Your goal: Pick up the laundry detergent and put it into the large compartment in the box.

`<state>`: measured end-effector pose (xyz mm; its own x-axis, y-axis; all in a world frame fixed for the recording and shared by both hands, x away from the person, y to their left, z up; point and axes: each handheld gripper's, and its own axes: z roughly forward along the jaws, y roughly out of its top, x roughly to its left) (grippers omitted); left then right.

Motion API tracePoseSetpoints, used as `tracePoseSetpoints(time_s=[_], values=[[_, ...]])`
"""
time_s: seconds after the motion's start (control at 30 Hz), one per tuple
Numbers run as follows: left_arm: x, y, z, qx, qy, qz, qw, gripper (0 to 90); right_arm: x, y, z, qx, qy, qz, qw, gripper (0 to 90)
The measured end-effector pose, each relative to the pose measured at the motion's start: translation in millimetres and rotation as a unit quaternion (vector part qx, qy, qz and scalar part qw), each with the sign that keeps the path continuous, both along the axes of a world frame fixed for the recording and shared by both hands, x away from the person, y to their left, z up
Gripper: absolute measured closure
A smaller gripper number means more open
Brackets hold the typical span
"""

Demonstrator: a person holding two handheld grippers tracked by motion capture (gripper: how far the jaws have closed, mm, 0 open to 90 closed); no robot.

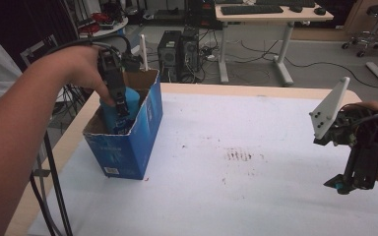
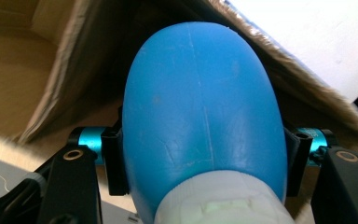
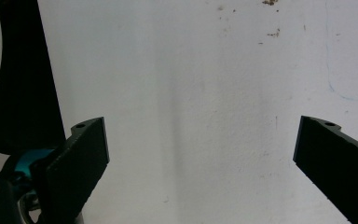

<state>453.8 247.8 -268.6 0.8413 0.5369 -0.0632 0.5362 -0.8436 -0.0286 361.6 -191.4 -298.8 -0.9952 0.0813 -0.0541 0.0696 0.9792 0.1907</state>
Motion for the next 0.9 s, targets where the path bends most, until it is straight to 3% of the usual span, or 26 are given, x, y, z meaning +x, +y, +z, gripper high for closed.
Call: tracePoseSetpoints(time_s=[0.13, 0.27, 0.33, 0.7, 0.9], values=[[-0.5, -2.7, -13.4, 0.009, -0.002, -0.033, 0.9994, 36.7, 0.7, 0.6, -1.1, -0.003, 0.0, 0.002, 1.0, 2.4], [-0.6, -3.8, -22.9, 0.01, 0.002, -0.049, 0.9988, 36.7, 1.1, 2.3, -2.6, -0.002, 0.001, 0.002, 1.0, 2.4], [-0.5, -3.4, -22.9, 0.001, 0.0, -0.046, 0.9989, 36.7, 1.1, 2.9, -2.7, -0.003, 0.001, -0.001, 1.0, 2.4], [0.6, -2.1, -23.6, 0.005, 0.001, -0.048, 0.9988, 36.3, 2.6, 4.3, -3.4, -0.005, 0.001, 0.002, 1.0, 2.4], [0.4, -0.1, -20.7, 0.001, -0.012, -0.047, 0.9988, 28.0, 2.2, 4.3, -3.5, -0.006, 0.0, 0.003, 1.0, 2.4]])
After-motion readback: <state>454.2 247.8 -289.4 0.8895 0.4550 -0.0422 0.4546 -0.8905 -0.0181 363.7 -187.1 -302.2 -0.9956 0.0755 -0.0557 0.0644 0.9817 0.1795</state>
